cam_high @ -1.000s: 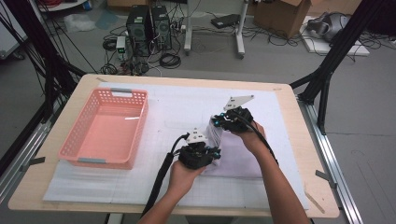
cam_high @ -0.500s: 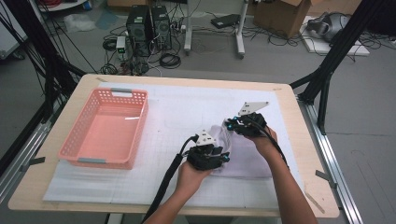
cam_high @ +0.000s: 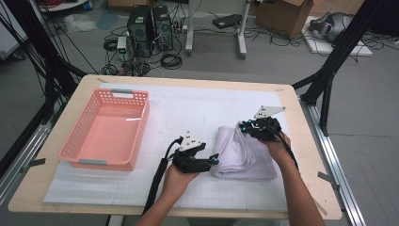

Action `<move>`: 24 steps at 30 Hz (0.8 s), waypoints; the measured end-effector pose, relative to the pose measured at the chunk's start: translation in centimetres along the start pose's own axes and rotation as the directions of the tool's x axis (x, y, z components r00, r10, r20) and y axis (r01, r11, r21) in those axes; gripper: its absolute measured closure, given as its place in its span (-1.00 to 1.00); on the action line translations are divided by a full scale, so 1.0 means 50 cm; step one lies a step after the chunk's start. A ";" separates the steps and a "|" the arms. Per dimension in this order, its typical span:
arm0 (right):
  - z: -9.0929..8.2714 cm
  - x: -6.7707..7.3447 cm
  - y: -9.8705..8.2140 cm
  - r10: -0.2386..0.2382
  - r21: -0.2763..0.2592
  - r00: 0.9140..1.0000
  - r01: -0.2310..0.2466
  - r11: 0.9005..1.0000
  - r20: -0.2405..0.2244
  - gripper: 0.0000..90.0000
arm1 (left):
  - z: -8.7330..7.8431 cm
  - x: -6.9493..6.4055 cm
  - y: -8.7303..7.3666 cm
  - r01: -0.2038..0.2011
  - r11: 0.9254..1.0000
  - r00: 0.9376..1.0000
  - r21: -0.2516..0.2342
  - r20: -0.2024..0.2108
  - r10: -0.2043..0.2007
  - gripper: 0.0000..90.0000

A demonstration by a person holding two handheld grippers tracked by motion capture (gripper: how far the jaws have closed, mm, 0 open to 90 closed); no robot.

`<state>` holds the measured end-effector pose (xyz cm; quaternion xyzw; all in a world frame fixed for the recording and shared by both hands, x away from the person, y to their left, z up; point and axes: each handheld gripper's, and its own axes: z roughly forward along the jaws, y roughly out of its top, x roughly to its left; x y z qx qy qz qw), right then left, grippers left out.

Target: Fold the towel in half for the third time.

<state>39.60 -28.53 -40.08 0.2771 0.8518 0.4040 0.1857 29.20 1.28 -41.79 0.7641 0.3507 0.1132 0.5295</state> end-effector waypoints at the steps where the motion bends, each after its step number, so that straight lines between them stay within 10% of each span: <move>1: -0.002 -0.001 -0.001 0.000 0.001 1.000 0.000 1.000 0.005 0.82 | -0.003 0.004 -0.002 -0.002 1.000 1.000 -0.002 -0.004 0.002 -0.20; 16: -0.043 -0.021 -0.033 0.060 0.077 0.993 -0.068 0.995 0.098 0.62 | -0.062 0.075 -0.039 0.012 1.000 0.998 -0.006 -0.069 -0.012 -0.22; 24: -0.135 0.001 -0.074 0.223 -0.030 0.954 -0.222 0.975 0.200 0.12 | -0.071 0.085 -0.045 -0.003 0.999 0.998 -0.033 -0.055 0.002 -0.22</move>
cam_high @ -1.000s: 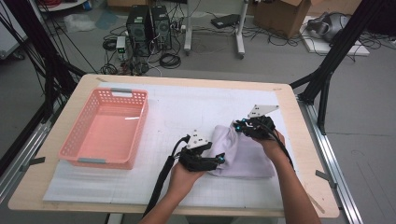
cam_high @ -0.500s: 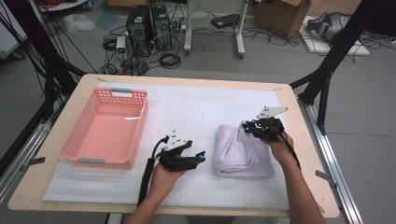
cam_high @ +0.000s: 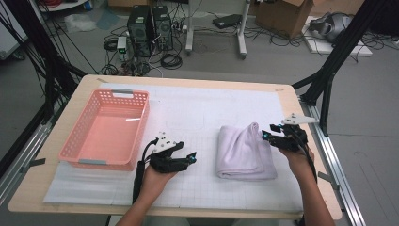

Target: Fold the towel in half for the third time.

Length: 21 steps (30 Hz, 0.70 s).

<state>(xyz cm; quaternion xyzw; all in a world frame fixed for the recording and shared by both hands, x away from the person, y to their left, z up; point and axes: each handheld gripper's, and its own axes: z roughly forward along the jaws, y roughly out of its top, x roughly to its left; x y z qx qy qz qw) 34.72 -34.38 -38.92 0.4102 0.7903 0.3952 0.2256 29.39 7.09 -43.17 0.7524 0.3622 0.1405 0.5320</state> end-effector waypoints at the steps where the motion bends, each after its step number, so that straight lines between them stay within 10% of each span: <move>1: -0.012 0.005 -0.011 0.019 -0.007 1.000 -0.019 1.000 0.002 0.09 | 0.000 0.001 0.000 -0.003 1.000 1.000 -0.003 0.004 0.003 -0.22; 9: -0.028 0.055 -0.100 0.051 -0.007 0.995 -0.051 0.999 -0.084 -0.19 | -0.003 0.008 -0.003 -0.004 1.000 1.000 -0.018 0.012 0.004 -0.22; 16: -0.009 0.085 -0.101 0.072 0.007 0.984 -0.072 0.997 -0.162 -0.22 | -0.002 0.011 -0.008 0.012 1.000 1.000 -0.016 0.007 -0.012 -0.22; 19: 0.009 0.084 -0.108 0.080 0.076 0.978 -0.067 0.995 -0.190 0.26 | -0.002 0.012 -0.011 0.014 1.000 1.000 -0.012 0.007 -0.013 -0.22; 21: 0.011 0.077 -0.116 0.148 0.090 0.960 -0.130 0.987 -0.237 0.70 | -0.002 0.011 -0.013 0.015 1.000 1.000 -0.008 0.008 -0.015 -0.22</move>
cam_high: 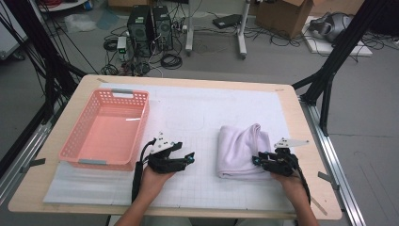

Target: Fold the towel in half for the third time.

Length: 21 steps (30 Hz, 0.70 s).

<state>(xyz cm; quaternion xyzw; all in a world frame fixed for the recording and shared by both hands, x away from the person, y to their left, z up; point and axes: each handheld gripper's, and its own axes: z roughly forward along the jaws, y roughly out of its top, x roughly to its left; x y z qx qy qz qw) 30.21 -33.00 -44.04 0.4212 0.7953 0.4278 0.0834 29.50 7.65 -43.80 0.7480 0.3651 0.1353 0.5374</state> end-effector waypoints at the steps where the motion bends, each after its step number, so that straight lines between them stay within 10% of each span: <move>1: -0.007 -0.001 -0.001 0.002 -0.015 1.000 -0.002 1.000 0.004 0.76 | 0.000 0.001 0.000 -0.003 1.000 1.000 0.003 0.000 0.003 -0.22; 14: -0.122 0.011 -0.009 0.038 -0.033 0.983 -0.032 0.999 0.181 0.81 | -0.001 0.003 -0.001 0.001 1.000 1.000 0.002 -0.005 -0.001 -0.21; 17: -0.119 0.003 -0.018 0.073 0.025 0.979 -0.079 0.997 0.189 0.45 | -0.001 0.003 -0.001 0.002 1.000 1.000 0.000 -0.008 -0.002 -0.21; 21: -0.133 0.006 -0.017 0.045 -0.068 0.961 -0.027 0.997 0.273 0.23 | -0.001 0.004 -0.001 0.002 1.000 1.000 -0.003 -0.010 -0.002 -0.21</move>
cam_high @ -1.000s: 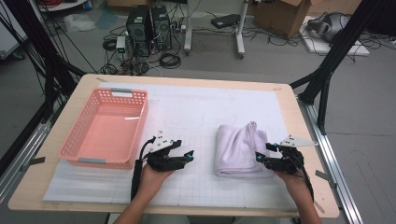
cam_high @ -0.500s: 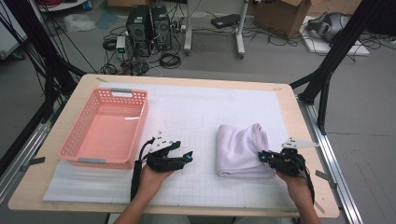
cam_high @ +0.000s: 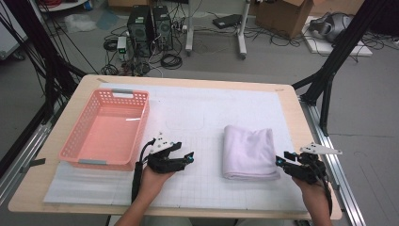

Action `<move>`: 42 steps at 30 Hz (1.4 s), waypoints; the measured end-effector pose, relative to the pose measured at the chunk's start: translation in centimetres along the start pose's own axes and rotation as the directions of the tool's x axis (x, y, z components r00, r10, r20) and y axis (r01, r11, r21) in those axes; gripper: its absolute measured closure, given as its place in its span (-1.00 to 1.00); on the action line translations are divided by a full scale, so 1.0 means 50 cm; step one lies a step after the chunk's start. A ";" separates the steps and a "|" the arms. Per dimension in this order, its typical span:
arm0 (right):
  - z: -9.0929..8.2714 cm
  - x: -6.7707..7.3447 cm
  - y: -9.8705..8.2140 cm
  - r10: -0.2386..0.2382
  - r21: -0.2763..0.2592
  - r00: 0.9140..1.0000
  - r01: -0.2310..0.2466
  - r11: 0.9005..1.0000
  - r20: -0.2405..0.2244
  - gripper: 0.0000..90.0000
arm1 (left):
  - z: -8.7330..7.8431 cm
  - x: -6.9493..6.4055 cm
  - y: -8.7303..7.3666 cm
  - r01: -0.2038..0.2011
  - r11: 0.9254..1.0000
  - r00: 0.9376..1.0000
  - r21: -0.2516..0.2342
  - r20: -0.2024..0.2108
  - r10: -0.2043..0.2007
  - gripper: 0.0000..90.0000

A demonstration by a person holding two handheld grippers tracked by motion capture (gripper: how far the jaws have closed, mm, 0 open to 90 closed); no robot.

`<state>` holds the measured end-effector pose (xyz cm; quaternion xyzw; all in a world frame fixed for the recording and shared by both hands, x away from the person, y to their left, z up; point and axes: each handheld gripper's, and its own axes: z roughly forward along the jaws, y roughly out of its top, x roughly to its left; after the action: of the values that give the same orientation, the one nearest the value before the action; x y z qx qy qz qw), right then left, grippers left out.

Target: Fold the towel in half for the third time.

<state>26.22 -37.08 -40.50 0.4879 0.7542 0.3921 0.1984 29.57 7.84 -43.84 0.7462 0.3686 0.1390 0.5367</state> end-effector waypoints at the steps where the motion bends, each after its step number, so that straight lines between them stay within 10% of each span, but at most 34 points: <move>1: -0.004 0.002 0.005 -0.020 -0.024 1.000 0.020 1.000 0.007 0.29 | 0.000 0.000 0.000 0.000 1.000 1.000 0.000 0.001 0.000 -0.21; 9: 0.065 0.048 0.032 -0.126 -0.015 0.989 0.125 0.992 -0.083 0.65 | -0.001 0.002 0.000 0.005 1.000 1.000 -0.005 -0.002 -0.005 -0.21; 18: 0.068 0.029 -0.008 -0.108 0.091 0.994 0.109 0.990 -0.013 0.65 | -0.005 0.005 0.000 0.004 1.000 1.000 -0.009 -0.004 -0.004 -0.21; 24: 0.066 0.039 0.042 -0.144 0.002 0.989 0.144 0.990 -0.036 0.45 | -0.005 0.004 0.001 0.006 1.000 1.000 -0.008 -0.002 -0.006 -0.21; 42: 0.280 0.117 0.169 -0.235 0.123 0.963 0.251 0.960 -0.134 0.40 | -0.005 0.006 -0.001 0.008 1.000 1.000 0.001 0.004 -0.008 -0.21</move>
<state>38.08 -24.47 -41.97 0.3801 0.8443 0.3395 0.1655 29.60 8.24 -43.87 0.7452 0.3709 0.1352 0.5375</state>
